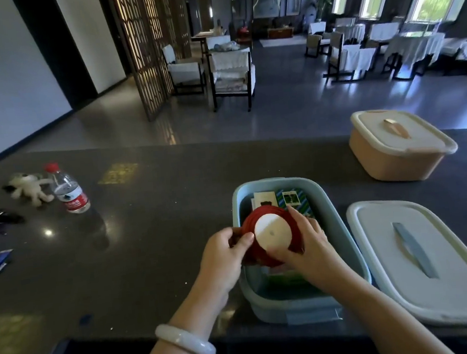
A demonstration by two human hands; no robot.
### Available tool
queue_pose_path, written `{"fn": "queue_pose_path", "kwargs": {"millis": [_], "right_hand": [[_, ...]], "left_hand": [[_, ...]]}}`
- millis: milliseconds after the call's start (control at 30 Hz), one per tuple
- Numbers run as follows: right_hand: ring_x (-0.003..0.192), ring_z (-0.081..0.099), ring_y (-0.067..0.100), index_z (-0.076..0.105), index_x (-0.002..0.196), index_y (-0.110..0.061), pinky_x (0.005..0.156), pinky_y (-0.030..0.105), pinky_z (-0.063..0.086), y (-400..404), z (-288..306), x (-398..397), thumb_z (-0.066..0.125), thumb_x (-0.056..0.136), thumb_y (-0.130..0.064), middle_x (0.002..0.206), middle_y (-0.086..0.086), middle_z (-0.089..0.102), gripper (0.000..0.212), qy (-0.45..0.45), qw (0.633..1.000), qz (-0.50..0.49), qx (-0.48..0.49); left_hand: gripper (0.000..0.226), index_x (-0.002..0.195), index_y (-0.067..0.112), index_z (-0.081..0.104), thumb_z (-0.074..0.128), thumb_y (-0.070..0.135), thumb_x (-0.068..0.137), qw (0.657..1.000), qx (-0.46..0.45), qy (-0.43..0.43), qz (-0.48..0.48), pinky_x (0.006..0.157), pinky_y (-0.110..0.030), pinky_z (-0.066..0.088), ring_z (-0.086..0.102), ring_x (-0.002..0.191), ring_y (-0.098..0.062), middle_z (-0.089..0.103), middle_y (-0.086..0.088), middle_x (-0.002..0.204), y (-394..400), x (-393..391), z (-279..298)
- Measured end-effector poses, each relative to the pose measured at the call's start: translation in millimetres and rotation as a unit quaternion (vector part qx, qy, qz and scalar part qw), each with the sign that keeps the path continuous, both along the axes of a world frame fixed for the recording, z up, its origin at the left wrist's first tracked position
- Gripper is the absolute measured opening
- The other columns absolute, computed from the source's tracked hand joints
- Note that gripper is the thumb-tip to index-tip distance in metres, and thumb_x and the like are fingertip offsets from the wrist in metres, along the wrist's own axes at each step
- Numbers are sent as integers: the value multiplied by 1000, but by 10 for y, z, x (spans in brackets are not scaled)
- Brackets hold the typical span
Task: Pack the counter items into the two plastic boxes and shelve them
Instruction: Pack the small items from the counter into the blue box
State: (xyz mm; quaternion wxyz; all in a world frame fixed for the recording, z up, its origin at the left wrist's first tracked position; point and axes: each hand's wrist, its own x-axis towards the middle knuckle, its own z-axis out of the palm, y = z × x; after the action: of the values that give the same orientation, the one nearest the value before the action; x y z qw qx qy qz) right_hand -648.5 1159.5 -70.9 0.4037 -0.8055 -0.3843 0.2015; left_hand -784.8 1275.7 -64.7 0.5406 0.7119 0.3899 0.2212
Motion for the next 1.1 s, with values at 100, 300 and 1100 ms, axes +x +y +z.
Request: {"fn": "queue_pose_path", "kwargs": {"millis": [100,300,1100], "right_hand": [[107,61,12,49,133,-26,86,30,54,-111,34,51,62,86,-46,124,-6,60,53,168,985,-15,18],[93,70,13,62,111,-24,73,29,59,-175,3,34,70,82,-34,101,-5,73,31,286,955,-57,60],[88,59,9,63,110,-24,64,19,45,172,-10,-385,75,77,-46,100,-8,63,41,-18,990,-117,-75]], "left_hand": [[25,112,20,66,56,37,96,1000,-11,-8,-5,86,-28,54,64,98,-8,71,5,101,-13,-27,2],[22,109,28,62,52,42,96,1000,20,-3,7,71,-16,46,60,94,-1,66,10,105,64,-29,-54],[31,121,16,57,48,35,99,987,-149,-53,-25,86,-42,57,69,93,-18,71,-4,103,278,61,-422]]}}
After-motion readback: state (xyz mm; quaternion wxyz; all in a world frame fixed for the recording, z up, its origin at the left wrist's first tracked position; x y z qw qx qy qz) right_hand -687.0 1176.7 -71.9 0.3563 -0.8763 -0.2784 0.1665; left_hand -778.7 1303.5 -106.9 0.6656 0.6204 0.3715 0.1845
